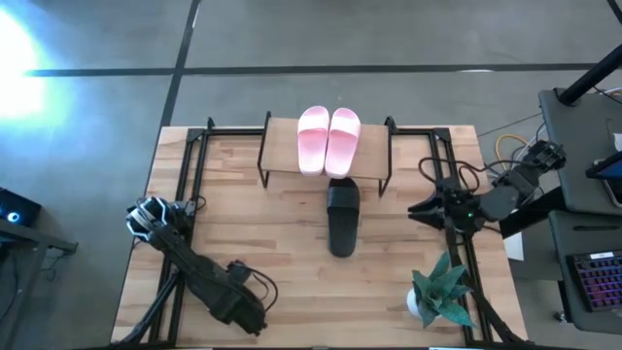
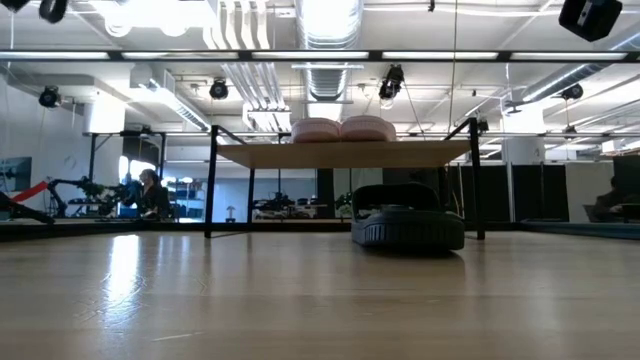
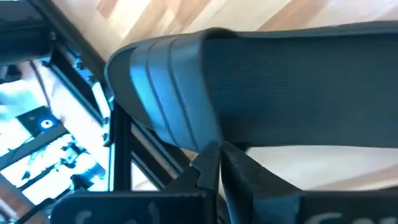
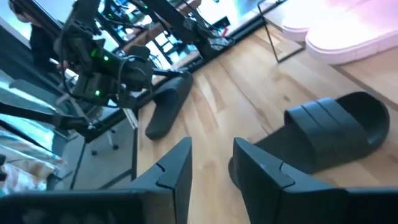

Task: Pick and place slides into the shelf
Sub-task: Put the left black slide under the shelf

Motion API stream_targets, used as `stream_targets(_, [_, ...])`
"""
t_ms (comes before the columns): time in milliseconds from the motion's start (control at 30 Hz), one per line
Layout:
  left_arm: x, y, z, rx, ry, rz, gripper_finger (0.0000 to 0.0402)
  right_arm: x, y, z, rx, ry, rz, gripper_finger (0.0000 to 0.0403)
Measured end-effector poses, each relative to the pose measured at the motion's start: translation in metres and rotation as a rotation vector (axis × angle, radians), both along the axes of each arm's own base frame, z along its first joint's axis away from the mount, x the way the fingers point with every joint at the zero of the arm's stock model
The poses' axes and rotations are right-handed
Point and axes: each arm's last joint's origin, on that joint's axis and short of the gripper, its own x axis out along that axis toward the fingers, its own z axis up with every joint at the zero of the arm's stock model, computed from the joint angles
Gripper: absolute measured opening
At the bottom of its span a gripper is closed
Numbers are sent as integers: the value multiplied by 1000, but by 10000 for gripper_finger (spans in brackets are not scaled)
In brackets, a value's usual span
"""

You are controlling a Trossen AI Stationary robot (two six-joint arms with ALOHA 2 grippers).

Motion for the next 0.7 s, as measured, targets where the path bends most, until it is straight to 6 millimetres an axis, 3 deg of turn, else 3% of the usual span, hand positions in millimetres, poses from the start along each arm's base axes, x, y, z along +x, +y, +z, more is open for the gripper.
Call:
stream_targets(200, [-2,2,-5,18,11,1,30,4,3,-3,-13,29,-3,102])
stream_targets(533, [-1,2,-4,31,9,48,163,5,4,-5,-26,45,-3,102])
stream_targets(700, [-1,1,-8,47,17,68,200,5,4,-6,-36,59,-3,98])
